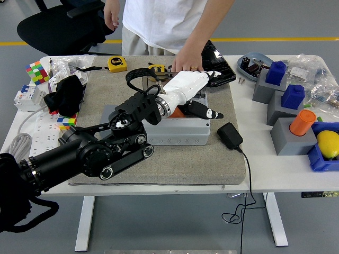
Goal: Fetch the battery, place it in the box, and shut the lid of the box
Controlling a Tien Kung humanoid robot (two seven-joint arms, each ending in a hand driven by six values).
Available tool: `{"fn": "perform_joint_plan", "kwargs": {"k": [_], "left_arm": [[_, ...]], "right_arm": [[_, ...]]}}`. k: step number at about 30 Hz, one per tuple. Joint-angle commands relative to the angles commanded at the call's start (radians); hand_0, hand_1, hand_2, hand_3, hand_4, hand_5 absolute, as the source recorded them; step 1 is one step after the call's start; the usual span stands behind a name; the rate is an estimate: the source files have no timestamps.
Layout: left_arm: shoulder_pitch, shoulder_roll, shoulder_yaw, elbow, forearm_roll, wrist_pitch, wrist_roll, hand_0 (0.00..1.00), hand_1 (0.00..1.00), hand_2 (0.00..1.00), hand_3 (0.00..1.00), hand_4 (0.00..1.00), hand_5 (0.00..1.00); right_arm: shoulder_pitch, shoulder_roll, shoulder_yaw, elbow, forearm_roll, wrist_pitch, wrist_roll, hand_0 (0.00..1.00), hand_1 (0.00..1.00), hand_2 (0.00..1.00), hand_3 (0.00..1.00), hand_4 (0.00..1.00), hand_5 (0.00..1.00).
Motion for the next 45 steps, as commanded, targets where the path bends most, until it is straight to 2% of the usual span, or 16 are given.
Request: {"fn": "perform_joint_plan", "kwargs": {"k": [6, 10, 11, 16, 17, 22, 23, 27, 28, 29, 34, 35, 40, 41, 45], "left_arm": [[0.054, 0.000, -0.087, -0.094, -0.015, 0.042, -0.053, 0.452, 0.615, 0.645, 0.734, 0.998, 0.494], [0.082, 0.000, -0.156, -0.112, 0.002, 0.064, -0.073, 0.452, 0.615, 0.645, 0.734, 0.998, 0.494], [0.085, 0.000, -0.170, -0.107, 0.006, 0.065, -0.072, 0.690, 0.746, 0.707, 0.745, 0.998, 0.495], [0.078, 0.000, -0.245, -0.027, 0.038, 0.055, -0.055, 0.690, 0.746, 0.707, 0.745, 0.998, 0.495], [0.071, 0.000, -0.260, -0.005, 0.043, 0.051, -0.052, 0.877, 0.867, 0.818, 0.809, 0.998, 0.517], [0.046, 0.000, -0.284, 0.079, 0.051, 0.017, -0.011, 0.877, 0.867, 0.818, 0.809, 0.998, 0.517], [0.044, 0.000, -0.284, 0.091, 0.053, 0.003, 0.004, 0.878, 0.880, 0.850, 0.836, 0.998, 0.552], [0.048, 0.000, -0.262, 0.094, 0.054, -0.059, 0.069, 0.878, 0.880, 0.850, 0.836, 0.998, 0.552], [0.051, 0.000, -0.252, 0.087, 0.051, -0.078, 0.087, 0.878, 0.880, 0.850, 0.836, 0.998, 0.552], [0.055, 0.000, -0.243, 0.076, 0.048, -0.094, 0.102, 0.795, 0.821, 0.777, 0.777, 0.998, 0.597], [0.071, 0.018, -0.214, 0.014, 0.036, -0.157, 0.164, 0.795, 0.821, 0.777, 0.777, 0.998, 0.597], [0.075, 0.025, -0.209, -0.004, 0.032, -0.165, 0.172, 0.721, 0.767, 0.729, 0.739, 0.998, 0.621], [0.096, 0.057, -0.194, -0.089, 0.018, -0.194, 0.208, 0.721, 0.767, 0.729, 0.739, 0.998, 0.621], [0.101, 0.062, -0.191, -0.102, 0.015, -0.198, 0.214, 0.681, 0.729, 0.710, 0.723, 0.998, 0.641], [0.121, 0.082, -0.181, -0.143, 0.008, -0.214, 0.238, 0.681, 0.729, 0.710, 0.723, 0.998, 0.641]], "right_arm": [[-0.004, 0.002, 0.003, -0.002, 0.002, -0.001, 0.000, 0.494, 0.617, 0.664, 0.589, 0.979, 0.507], [-0.004, 0.003, 0.004, -0.002, 0.002, 0.000, 0.000, 0.494, 0.617, 0.664, 0.589, 0.979, 0.507], [-0.004, 0.003, 0.003, -0.001, 0.002, 0.000, 0.000, 0.498, 0.618, 0.664, 0.590, 0.980, 0.506], [-0.001, 0.001, -0.002, -0.001, 0.004, -0.001, 0.000, 0.498, 0.618, 0.664, 0.590, 0.980, 0.506], [0.000, 0.001, -0.003, -0.001, 0.003, -0.001, 0.000, 0.497, 0.617, 0.664, 0.590, 0.980, 0.506], [0.003, -0.001, -0.005, 0.000, 0.005, -0.001, -0.001, 0.497, 0.617, 0.664, 0.590, 0.980, 0.506], [0.003, -0.001, -0.005, 0.000, 0.004, -0.001, -0.001, 0.497, 0.617, 0.664, 0.589, 0.980, 0.505], [0.002, -0.004, -0.004, 0.000, 0.005, -0.001, -0.001, 0.497, 0.617, 0.664, 0.589, 0.980, 0.505], [0.001, -0.005, -0.005, 0.000, 0.005, 0.000, -0.002, 0.497, 0.617, 0.664, 0.589, 0.980, 0.505], [0.000, -0.005, -0.006, 0.000, 0.005, 0.000, -0.002, 0.497, 0.618, 0.664, 0.590, 0.981, 0.506], [-0.002, -0.007, -0.002, 0.001, 0.003, 0.000, -0.001, 0.497, 0.618, 0.664, 0.590, 0.981, 0.506], [-0.002, -0.008, -0.001, 0.001, 0.002, 0.000, -0.001, 0.502, 0.617, 0.664, 0.590, 0.981, 0.506], [-0.005, -0.009, 0.001, 0.002, 0.001, 0.000, -0.001, 0.502, 0.617, 0.664, 0.590, 0.981, 0.506], [-0.006, -0.008, 0.002, 0.002, 0.000, 0.000, -0.002, 0.498, 0.617, 0.664, 0.590, 0.982, 0.506], [-0.008, -0.007, 0.008, 0.002, -0.001, 0.000, -0.001, 0.498, 0.617, 0.664, 0.590, 0.982, 0.506]]}}
